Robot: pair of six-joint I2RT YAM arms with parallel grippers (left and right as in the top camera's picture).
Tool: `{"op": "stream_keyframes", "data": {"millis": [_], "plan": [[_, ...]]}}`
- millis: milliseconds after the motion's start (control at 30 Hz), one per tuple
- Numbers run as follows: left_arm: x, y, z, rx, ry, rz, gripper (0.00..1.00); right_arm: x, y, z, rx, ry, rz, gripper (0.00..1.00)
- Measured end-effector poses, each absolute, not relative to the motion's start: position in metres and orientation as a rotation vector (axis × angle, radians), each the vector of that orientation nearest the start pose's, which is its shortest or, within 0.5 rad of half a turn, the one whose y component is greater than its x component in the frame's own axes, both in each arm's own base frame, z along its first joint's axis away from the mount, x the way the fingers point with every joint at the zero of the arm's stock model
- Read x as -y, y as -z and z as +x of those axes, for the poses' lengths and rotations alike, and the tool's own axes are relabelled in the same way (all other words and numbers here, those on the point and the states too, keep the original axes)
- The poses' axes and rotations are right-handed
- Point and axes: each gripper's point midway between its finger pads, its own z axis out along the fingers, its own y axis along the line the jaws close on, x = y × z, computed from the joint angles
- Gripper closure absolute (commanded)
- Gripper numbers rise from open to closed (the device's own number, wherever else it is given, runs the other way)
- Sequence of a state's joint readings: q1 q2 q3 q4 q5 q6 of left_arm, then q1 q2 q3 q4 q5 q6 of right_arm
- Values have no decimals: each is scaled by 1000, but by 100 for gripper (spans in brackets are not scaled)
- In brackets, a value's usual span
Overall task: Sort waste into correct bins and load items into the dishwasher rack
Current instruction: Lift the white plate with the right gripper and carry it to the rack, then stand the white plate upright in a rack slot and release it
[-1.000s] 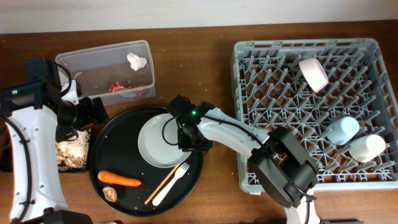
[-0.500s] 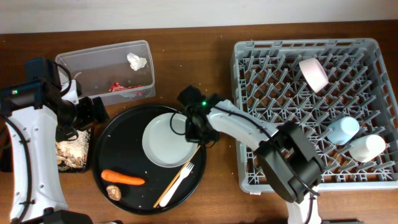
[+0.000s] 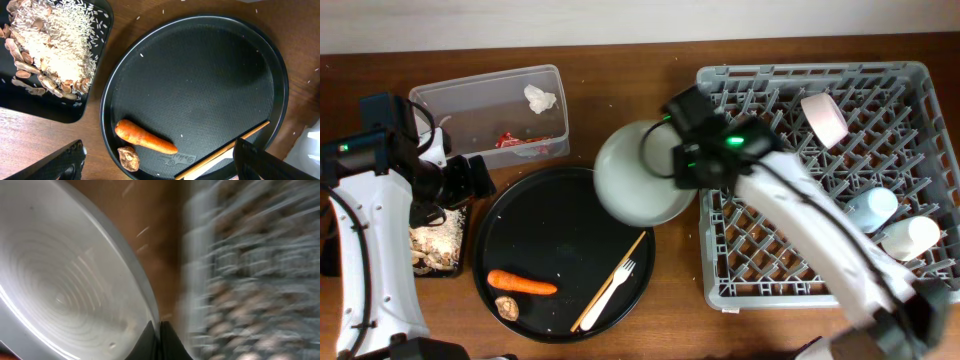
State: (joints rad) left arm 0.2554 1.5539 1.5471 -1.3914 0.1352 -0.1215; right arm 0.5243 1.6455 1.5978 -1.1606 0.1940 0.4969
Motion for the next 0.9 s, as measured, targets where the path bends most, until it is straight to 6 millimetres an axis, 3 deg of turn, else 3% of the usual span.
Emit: {"op": "stream_keyframes", "data": {"millis": [67,200,333,433,567,733,900], "plan": [[-54,-195,299,-2906,183,-537,6,-110,-228,346,-2615,180,85,96],[-54,-195,299,-2906,188,-536,6,-20,-267,356,-2407,596,271,96],[-53,-195,299,-2906,188,-536,6,43,-296,357,-2231,896,427,96],[-53,-195,299,-2906,188,-536,6,67,-303,358,-2168,994,501,96],[-53,-195,299,-2906,189,-536,6,89,-294,365,-2156,1096,549,96],[-53,-195,299,-2906,193,-536,6,100,-272,377,-2193,1176,537,96],[-53,-195,299,-2906,192,-536,6,98,-245,388,-2258,1206,500,96]]}}
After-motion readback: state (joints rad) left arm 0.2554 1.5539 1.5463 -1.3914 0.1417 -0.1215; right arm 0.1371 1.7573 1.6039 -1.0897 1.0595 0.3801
